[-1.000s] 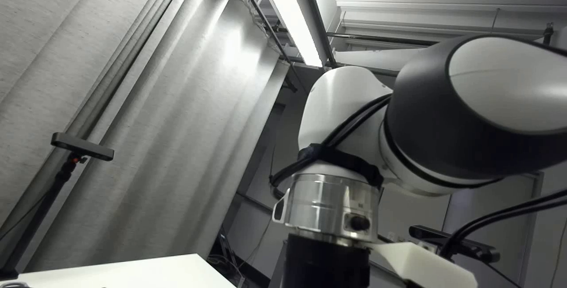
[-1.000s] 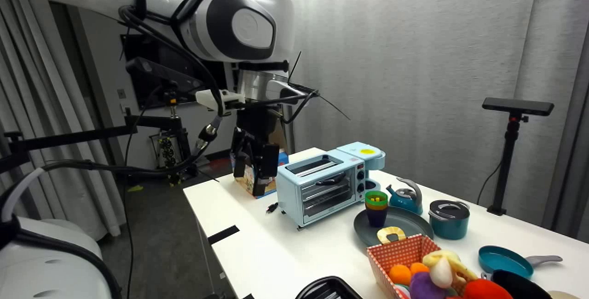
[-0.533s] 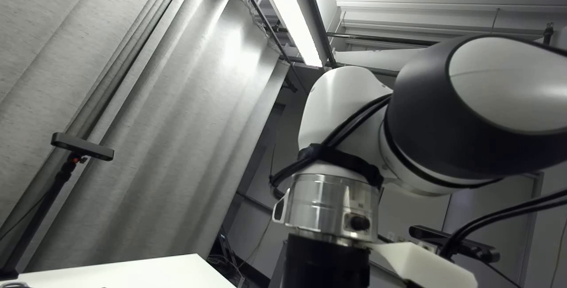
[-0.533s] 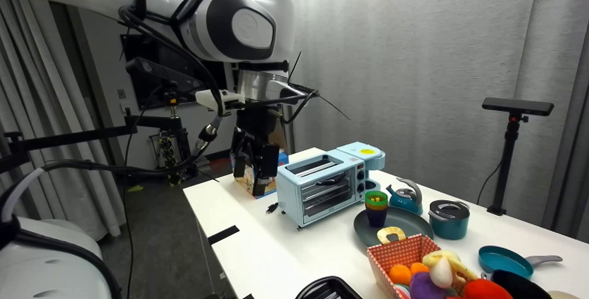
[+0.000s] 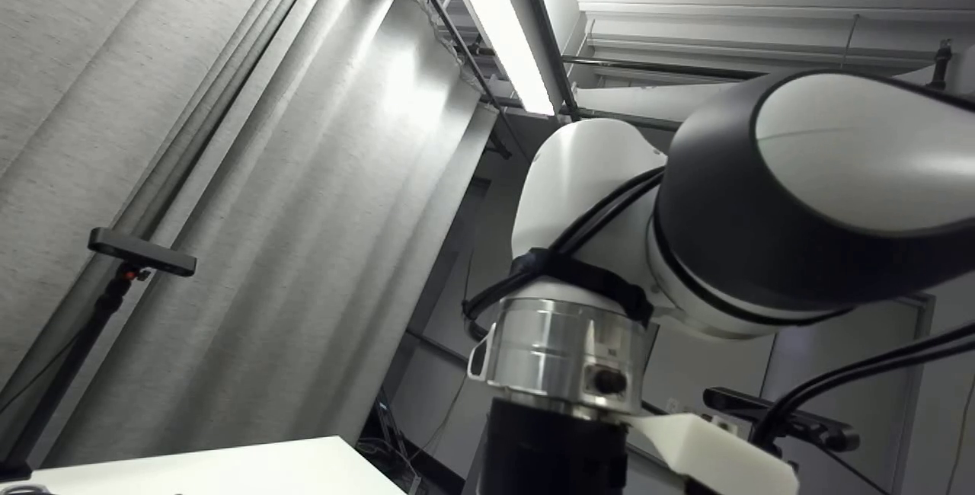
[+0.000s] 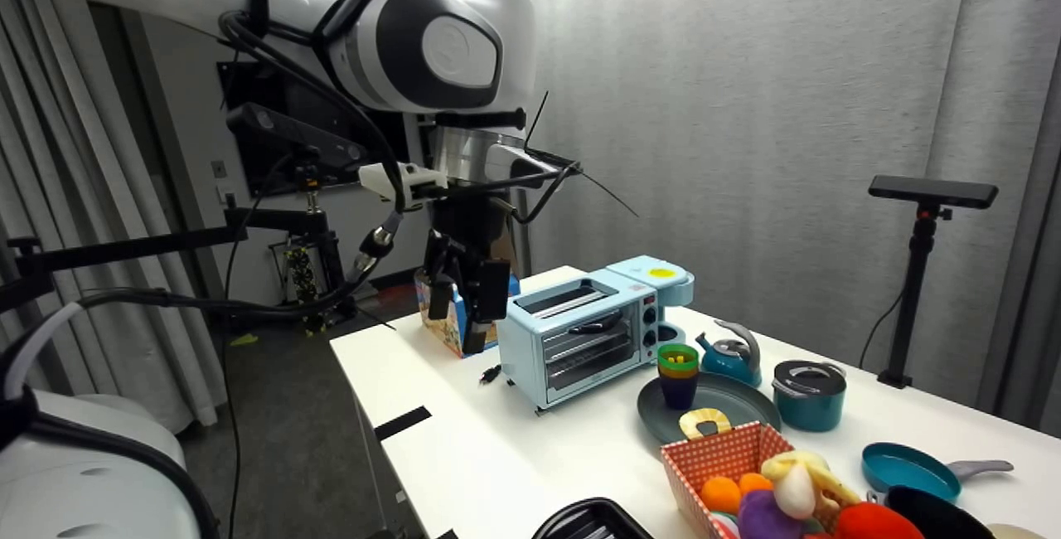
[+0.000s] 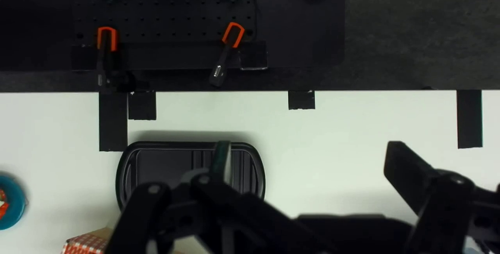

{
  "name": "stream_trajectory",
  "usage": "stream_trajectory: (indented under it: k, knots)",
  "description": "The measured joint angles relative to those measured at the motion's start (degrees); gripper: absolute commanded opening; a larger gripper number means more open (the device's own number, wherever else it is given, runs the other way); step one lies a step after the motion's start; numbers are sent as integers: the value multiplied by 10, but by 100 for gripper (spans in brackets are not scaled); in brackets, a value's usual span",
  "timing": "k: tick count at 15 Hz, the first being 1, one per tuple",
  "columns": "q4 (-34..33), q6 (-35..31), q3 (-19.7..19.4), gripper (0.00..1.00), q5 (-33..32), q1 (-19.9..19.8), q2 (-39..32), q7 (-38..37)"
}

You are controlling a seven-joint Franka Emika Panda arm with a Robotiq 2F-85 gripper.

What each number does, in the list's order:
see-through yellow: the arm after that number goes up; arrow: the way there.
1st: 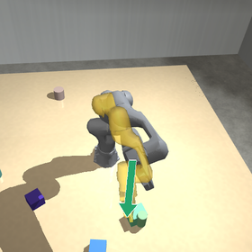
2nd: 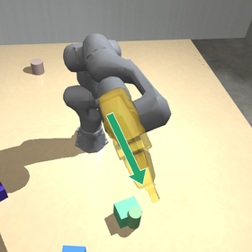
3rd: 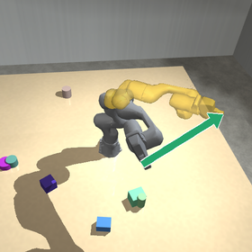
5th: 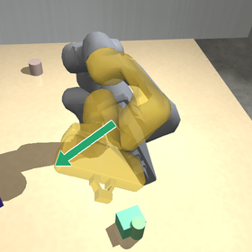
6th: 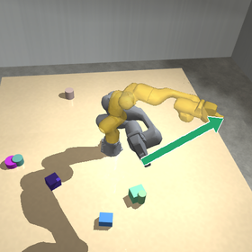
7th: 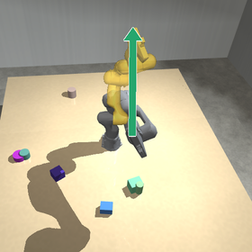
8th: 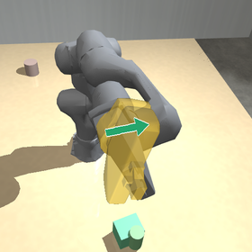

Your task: Remove the banana, plum and apple toys from the basket and place them on the black tray

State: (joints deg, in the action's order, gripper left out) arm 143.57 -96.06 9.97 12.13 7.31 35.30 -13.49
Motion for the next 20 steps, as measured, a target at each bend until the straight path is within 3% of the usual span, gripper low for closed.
stream_trajectory:
  k: [6, 15, 20]
  knots:
    - [4, -76, -3, 100, -35, -42, -9, -17]
    - [6, -294, -3, 100, -120, -106, -79, -100]
    - [-23, -338, 0, 100, -145, -117, -123, -147]
